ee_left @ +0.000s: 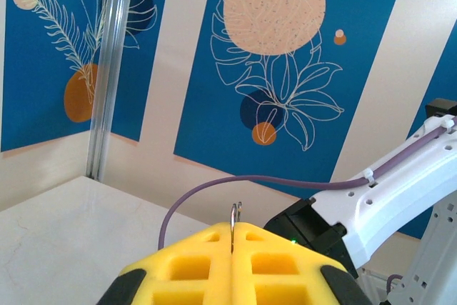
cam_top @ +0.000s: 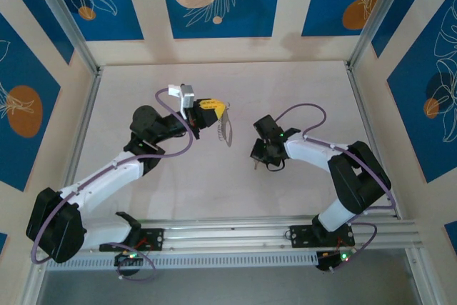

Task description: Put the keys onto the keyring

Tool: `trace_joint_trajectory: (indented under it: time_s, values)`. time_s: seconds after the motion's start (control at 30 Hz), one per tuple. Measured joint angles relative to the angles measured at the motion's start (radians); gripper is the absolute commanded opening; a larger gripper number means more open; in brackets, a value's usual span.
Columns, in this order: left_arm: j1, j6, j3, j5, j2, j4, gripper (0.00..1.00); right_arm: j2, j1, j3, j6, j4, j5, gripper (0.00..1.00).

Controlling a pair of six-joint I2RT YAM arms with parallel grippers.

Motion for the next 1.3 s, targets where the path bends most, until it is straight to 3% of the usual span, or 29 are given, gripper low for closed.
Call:
trace_joint_trajectory:
  time_s: [0.3, 0.53, 0.83, 1.3]
  values:
    - [0.0, -0.001, 0.0, 0.0, 0.0, 0.0, 0.0, 0.0, -0.011, -0.008, 0.0, 0.014, -0.002, 0.03]
    - [0.0, -0.006, 0.0, 0.0, 0.0, 0.008, 0.0, 0.0, -0.013, -0.01, -0.006, 0.013, 0.0, 0.21]
    - [0.0, -0.024, 0.0, 0.003, 0.011, 0.029, 0.0, 0.0, -0.015, -0.01, -0.005, -0.008, 0.007, 0.35]
    - [0.0, -0.027, 0.0, 0.008, 0.013, 0.03, 0.0, -0.015, -0.014, -0.01, -0.008, -0.029, 0.02, 0.35]
